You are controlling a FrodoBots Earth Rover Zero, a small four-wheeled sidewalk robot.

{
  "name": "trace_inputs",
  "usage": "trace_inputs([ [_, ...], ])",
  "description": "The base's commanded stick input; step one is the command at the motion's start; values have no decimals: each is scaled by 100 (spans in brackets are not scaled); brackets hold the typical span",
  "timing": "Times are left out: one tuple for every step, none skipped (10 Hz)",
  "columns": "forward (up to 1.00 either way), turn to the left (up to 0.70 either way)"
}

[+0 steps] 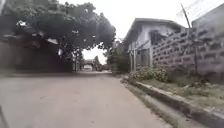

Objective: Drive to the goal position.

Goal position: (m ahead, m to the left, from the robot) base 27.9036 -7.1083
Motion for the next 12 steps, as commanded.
trace_inputs([
  [70, 0],
  [70, 0],
  [70, 0],
  [70, 0],
  [70, -1],
  [70, -18],
  [70, -31],
  [70, -29],
  [70, -1],
  [70, 0],
  [70, 0],
  [70, 0],
])
